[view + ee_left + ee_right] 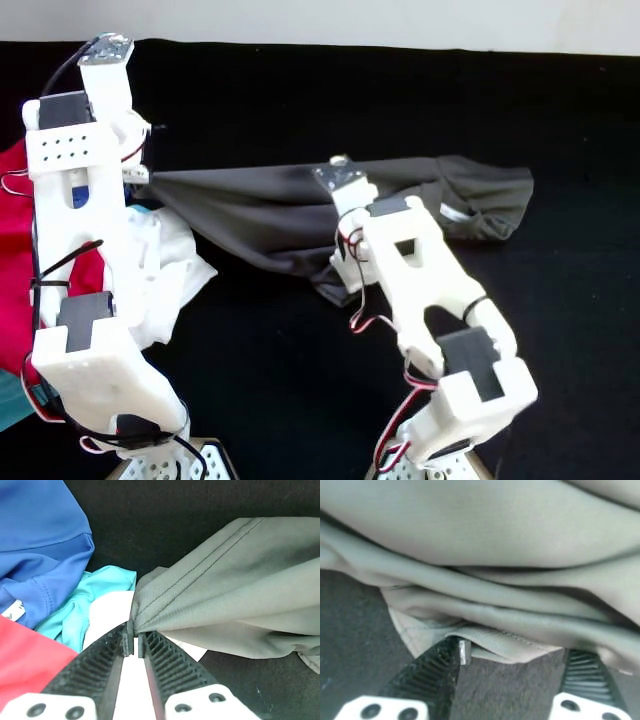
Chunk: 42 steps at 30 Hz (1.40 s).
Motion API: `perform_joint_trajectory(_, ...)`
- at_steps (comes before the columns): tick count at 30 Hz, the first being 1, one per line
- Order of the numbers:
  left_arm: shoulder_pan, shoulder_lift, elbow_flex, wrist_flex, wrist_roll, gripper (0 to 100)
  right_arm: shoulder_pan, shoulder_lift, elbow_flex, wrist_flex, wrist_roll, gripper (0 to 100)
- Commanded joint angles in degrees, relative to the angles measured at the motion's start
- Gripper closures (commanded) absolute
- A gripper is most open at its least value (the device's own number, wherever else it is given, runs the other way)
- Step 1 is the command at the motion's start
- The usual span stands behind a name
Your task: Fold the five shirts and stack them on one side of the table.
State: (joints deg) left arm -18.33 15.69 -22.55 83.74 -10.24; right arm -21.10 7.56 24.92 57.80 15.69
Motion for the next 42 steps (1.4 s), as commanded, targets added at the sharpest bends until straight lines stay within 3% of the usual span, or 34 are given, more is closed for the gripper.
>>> perform_joint_trajectory(1, -0.66, -3.3, -1.27, 1.32, 0.35, 99, 0.31, 4.26, -1.27, -2.15, -0.44, 72.1)
perform_joint_trajectory(8, -0.66, -3.12, -1.27, 4.4, 0.35, 99, 4.18, 10.15, -8.66, 2.33, -0.7, 99.8)
perform_joint_trajectory(16, 2.42, -3.3, -1.27, 8.44, 0.35, 99, 14.55, -2.42, -20.62, 21.23, -0.35, 99.3)
perform_joint_trajectory(24, 15.08, -3.38, 2.33, 17.49, 0.35, 99, 24.31, -22.11, -21.85, 34.07, 6.68, 99.3)
perform_joint_trajectory(27, 19.56, -2.59, 7.16, 16.35, 0.18, 99, 29.41, -25.1, -21.85, 34.77, 10.64, 99.3)
perform_joint_trajectory(34, 24.04, 0.84, 12.18, 2.37, 0.18, 98, 40.22, -24.66, -21.85, 27.91, 14.51, 99.3)
perform_joint_trajectory(42, 24.4, 5.49, 11.91, 3.87, 0.18, 79, 44.88, -25.1, -22.29, 26.77, 14.59, 99.3)
